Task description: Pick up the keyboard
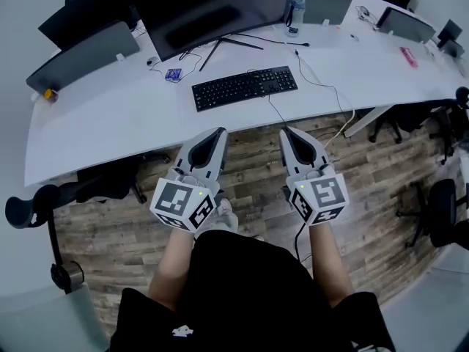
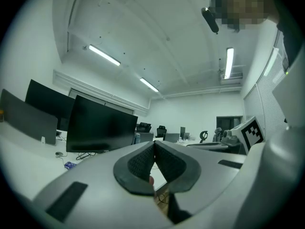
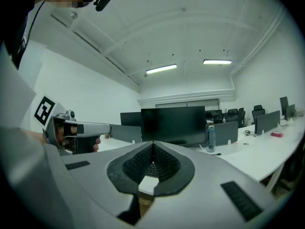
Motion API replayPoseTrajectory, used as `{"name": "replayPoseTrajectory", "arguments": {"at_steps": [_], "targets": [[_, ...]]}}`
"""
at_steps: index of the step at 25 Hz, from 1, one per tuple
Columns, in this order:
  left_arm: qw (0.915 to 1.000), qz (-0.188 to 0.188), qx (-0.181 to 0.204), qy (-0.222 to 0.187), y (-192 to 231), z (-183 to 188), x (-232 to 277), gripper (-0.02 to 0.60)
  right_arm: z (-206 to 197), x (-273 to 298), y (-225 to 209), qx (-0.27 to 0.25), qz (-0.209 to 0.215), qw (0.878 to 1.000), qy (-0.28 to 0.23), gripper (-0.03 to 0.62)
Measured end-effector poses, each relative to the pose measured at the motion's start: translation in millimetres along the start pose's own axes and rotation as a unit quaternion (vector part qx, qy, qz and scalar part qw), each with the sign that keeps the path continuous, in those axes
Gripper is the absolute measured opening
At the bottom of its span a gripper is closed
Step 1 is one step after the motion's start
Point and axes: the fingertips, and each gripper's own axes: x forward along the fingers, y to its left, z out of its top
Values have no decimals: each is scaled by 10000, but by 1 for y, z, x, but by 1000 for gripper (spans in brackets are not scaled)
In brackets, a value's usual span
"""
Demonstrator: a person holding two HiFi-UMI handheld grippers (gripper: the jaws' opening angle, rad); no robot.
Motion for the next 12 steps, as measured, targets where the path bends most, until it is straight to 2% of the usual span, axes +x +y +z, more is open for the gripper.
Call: {"name": "replayPoseTrajectory", "arguments": {"at_steps": [3,12], "targets": [[10000,45,6,-64,22,5,8,11,2,20,-1,-18,-35,10000,-5,5],[9999,-147,-15,20,65,8,41,11,7,71,-12,35,-173,9998,5,5]]}}
